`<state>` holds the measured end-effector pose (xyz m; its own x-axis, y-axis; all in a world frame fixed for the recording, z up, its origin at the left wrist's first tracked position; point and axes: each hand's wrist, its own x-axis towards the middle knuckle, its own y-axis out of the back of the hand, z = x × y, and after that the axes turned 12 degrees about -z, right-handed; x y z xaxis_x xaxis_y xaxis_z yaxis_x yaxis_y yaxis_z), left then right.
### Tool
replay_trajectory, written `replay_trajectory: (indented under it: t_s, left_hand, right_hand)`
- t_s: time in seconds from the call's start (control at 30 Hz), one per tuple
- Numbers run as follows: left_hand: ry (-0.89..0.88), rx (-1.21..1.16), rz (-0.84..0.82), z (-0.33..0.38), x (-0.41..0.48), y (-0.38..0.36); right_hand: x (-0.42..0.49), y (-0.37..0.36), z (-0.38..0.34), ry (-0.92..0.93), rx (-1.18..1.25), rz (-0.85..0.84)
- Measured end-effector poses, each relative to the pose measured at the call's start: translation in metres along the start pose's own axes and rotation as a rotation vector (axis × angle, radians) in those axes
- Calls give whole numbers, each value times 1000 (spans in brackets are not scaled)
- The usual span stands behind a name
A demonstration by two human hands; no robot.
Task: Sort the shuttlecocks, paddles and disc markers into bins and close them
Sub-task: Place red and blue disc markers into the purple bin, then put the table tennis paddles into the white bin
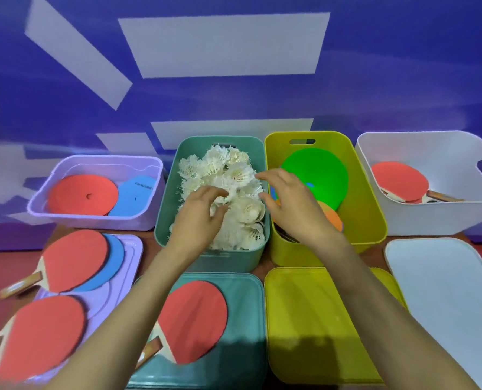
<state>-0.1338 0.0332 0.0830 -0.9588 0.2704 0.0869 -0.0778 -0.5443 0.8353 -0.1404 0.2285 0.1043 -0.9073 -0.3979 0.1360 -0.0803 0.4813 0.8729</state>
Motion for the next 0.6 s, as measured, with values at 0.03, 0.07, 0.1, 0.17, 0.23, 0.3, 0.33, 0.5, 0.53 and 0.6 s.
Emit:
replay_trajectory:
  t_s: [0.03,0.07,0.1,0.17,0.23,0.3,0.33,0.5,0.53,0.6]
  left_hand:
    - [10,-12,17,-13,-14,4]
    - [19,-21,29,-26,-28,8]
    - [32,-33,39,-40,-40,11]
    - [84,-66,40,-67,-65,15]
    - [102,-116,25,-89,-87,17]
    - [71,-143,35,-110,-107,20]
    - [77,-162,47,-122,-116,23]
    - [129,-282,0,-190,-162,46]
    - [135,-282,-18,-205,-172,51]
    - [204,-244,-45,-240,-192,62]
  right_hand:
    - [-5,-10,-15,49,-4,-25]
    - [-10,-22,-28,96,-16,-51]
    - [-13,-35,-40,137,-33,-73]
    - [-17,-61,-63,173,-38,-128]
    - [-18,-87,-86,187,-14,-165]
    - [-18,-115,-108,200,4,-189]
    - [-17,-130,-118,207,-12,-190]
    - [-5,-188,-164,179,-170,-22]
    - [-3,-195,-176,171,-158,16]
    - [-1,-209,-197,128,-108,19]
